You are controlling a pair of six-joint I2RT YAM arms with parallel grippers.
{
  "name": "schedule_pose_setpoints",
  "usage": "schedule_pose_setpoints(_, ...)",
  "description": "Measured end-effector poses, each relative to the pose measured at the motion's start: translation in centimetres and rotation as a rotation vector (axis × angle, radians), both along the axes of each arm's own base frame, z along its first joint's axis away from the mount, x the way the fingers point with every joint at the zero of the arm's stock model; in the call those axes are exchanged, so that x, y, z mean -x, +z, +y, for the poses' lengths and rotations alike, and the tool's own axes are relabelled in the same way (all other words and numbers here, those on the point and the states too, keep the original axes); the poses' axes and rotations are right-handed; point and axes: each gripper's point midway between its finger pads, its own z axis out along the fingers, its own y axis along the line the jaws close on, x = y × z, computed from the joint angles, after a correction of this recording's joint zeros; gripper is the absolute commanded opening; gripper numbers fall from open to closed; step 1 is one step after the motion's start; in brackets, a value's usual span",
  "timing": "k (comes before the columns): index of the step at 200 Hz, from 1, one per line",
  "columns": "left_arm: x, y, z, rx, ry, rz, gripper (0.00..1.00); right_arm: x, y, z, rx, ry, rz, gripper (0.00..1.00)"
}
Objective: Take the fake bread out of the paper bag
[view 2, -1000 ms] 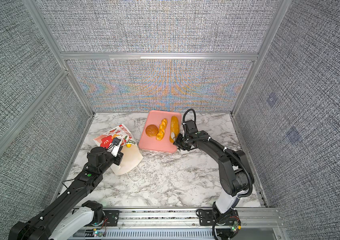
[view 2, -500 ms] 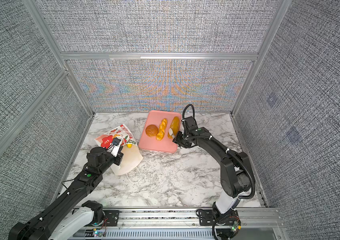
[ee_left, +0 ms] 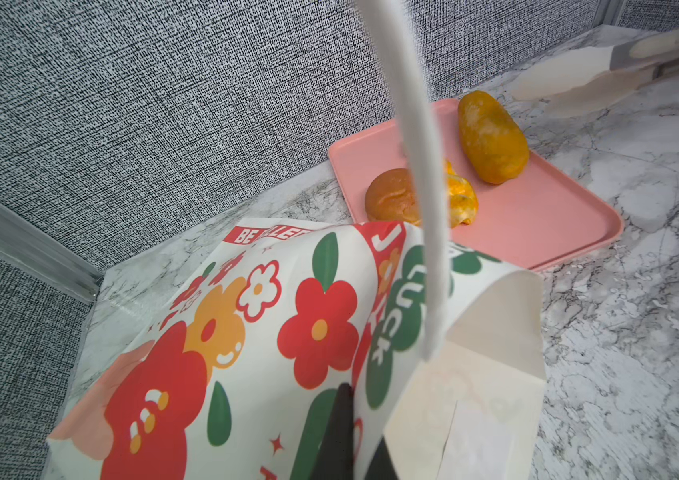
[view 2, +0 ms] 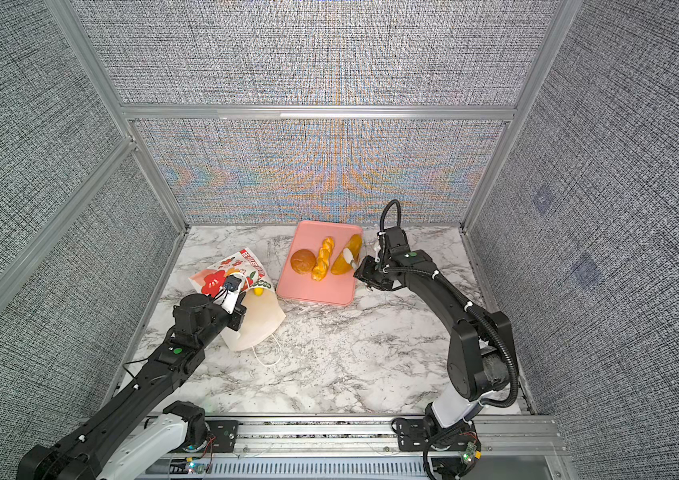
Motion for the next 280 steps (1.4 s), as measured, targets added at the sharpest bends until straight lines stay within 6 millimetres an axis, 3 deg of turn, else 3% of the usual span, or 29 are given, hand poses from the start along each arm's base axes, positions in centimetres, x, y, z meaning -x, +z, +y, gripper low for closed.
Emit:
schedule_pose_setpoints(33, 0.0, 0.0, 0.0, 0.001, -0.002, 0.001, 0.0, -1.5, -0.7, -1.6, -0.02, -0.035, 0.031, 0.45)
schedule_pose_setpoints(78, 0.0, 0.0, 0.0, 0.001, -0.002, 0.001, 0.0, -2.8, -1.3, -0.9, -0.046, -0.018, 0.053, 0.44)
schedule_pose_setpoints(156, 0.0, 0.0, -0.1, -0.001, -0.007, -0.002, 0.0, -3.3, -3.0, 0.2, -0.039, -0.005, 0.097, 0.38)
schedule_pose_setpoints(214, 0.2, 0.2, -0.3, 0.005, -0.019, -0.005, 0.0, -3.9, -2.6, 1.0, -0.039, 0.005, 0.085, 0.22)
schedule_pose_setpoints(280, 0.4, 0.0, -0.4, 0.005, -0.03, 0.01, 0.0, -3.3, -2.1, 1.4, -0.003, 0.01, 0.083, 0.05)
